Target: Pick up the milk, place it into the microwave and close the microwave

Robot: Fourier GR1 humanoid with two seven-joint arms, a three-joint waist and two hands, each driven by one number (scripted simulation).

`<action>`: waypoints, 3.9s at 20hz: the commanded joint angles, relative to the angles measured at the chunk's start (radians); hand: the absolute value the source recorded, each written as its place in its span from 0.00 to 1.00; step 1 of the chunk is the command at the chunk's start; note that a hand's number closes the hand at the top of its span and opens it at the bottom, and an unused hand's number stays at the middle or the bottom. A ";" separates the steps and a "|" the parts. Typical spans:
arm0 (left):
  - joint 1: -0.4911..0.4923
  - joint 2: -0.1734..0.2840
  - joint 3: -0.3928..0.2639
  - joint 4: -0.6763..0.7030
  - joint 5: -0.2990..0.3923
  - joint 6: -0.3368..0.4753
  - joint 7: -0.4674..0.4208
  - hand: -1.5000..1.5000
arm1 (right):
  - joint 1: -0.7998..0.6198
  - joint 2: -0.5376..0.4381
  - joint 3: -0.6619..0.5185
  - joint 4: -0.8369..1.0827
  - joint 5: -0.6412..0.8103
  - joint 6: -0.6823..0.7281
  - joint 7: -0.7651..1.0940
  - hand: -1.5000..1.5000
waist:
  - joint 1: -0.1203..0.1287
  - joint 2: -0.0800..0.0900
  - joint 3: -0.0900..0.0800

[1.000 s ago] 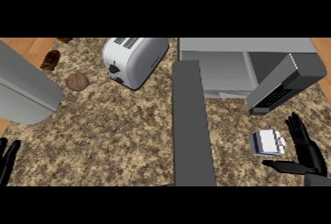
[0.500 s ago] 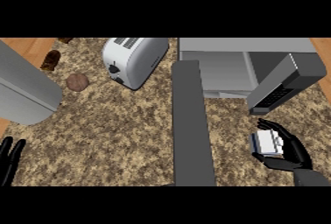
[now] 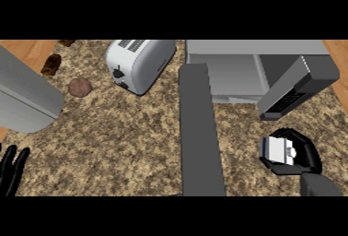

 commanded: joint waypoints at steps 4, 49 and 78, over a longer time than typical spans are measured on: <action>0.005 -0.010 -0.026 -0.041 -0.017 0.020 0.028 0.00 | -0.008 0.042 -0.061 -0.076 -0.091 -0.022 -0.057 1.00 | -0.004 -0.001 -0.001; -0.098 0.049 0.129 0.106 0.104 -0.123 0.031 0.00 | -0.707 0.121 -0.030 0.206 0.075 -0.467 0.322 1.00 | 0.060 0.025 0.001; -0.222 0.051 0.041 0.132 -0.039 -0.099 0.045 0.00 | -0.825 -0.001 -0.016 0.433 0.214 -1.044 0.338 0.00 | 0.171 0.090 0.005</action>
